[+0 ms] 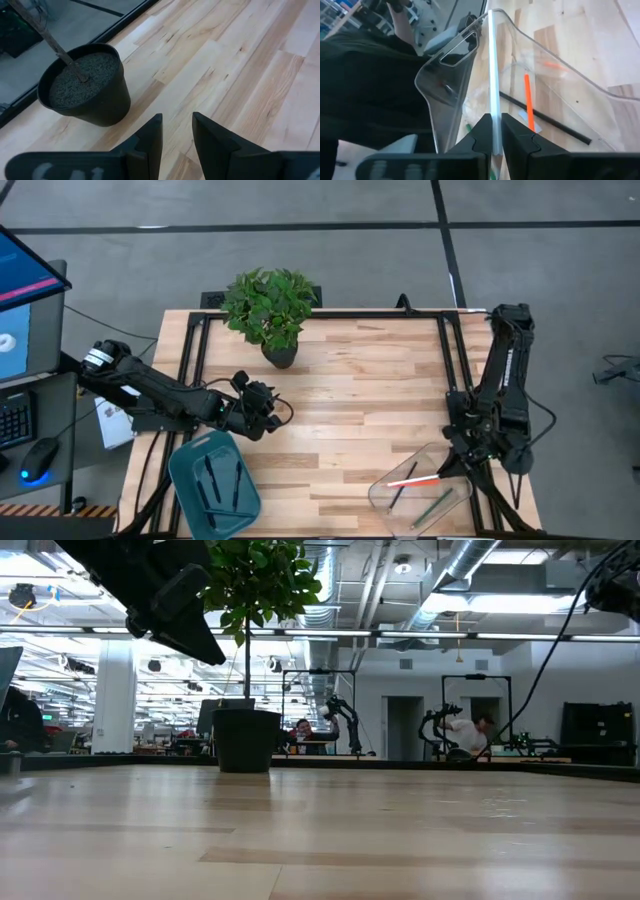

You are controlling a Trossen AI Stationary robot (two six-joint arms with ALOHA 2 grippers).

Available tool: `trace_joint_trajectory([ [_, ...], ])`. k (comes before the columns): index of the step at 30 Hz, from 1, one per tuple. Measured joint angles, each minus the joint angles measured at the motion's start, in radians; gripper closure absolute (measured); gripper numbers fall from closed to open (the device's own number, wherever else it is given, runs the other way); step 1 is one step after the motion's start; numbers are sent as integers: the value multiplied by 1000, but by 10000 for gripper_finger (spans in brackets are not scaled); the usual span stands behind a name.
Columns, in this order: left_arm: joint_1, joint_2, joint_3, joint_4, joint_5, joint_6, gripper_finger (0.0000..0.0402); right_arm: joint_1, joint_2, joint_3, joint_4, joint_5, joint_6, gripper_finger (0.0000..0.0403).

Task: Sort pens & pencils
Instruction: Put the white pencil into the transparent bin, then return to Home Position

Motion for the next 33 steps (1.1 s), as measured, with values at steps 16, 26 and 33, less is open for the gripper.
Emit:
trace_joint_trajectory([
  [16, 0, 0, 0, 0, 6, 0, 303, 7, 1, 0, 37, 30, 50, 337],
  [26, 0, 0, 0, -1, 28, 0, 303, 6, 1, 0, 37, 49, 36, 337],
  [33, 0, 0, 0, -1, 30, 0, 303, 5, 1, 0, 38, 122, -70, 337],
])
